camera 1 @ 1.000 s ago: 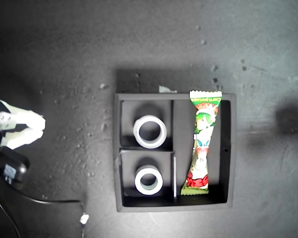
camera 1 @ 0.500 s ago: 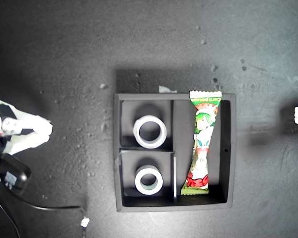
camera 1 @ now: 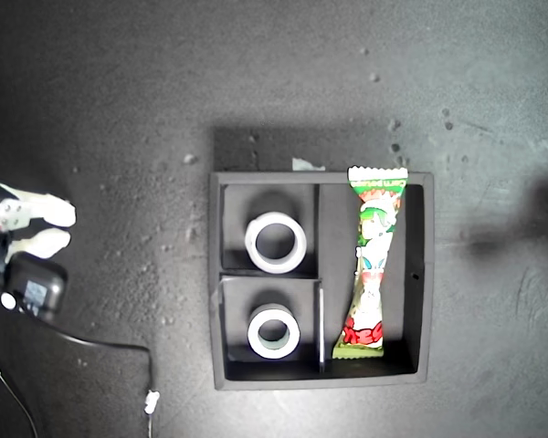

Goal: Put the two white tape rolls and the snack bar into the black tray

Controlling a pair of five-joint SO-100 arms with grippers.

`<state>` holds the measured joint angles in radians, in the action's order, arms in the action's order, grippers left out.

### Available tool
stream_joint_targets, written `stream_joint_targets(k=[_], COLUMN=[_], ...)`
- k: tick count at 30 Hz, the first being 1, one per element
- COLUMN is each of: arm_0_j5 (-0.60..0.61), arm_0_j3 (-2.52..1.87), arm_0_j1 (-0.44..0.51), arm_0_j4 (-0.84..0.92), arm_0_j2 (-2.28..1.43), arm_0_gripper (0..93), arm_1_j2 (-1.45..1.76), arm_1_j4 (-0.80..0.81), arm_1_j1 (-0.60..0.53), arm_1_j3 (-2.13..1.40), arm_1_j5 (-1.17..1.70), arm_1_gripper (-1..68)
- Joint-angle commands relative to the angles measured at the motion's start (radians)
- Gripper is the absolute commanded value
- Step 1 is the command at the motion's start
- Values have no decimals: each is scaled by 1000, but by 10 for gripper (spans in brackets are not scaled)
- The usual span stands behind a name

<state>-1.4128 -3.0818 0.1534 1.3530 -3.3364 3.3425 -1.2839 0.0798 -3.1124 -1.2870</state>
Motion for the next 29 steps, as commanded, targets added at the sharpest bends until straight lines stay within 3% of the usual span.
stream_joint_targets(k=[1,9,29], arm_0_j5=[8,67,57], arm_0_j3=[-57,-57,-57], arm_0_j1=[6,5,5], arm_0_j4=[37,43,43], arm_0_j2=[-49,-49,-49], arm_0_gripper=[41,41,41], arm_1_j2=[6,8,8], arm_1_j4=[-57,-57,-57], arm_1_j1=[17,-17,-20], arm_1_j3=[-11,-11,-11], arm_1_j5=[199,192,193], arm_1_gripper=[0,0,0])
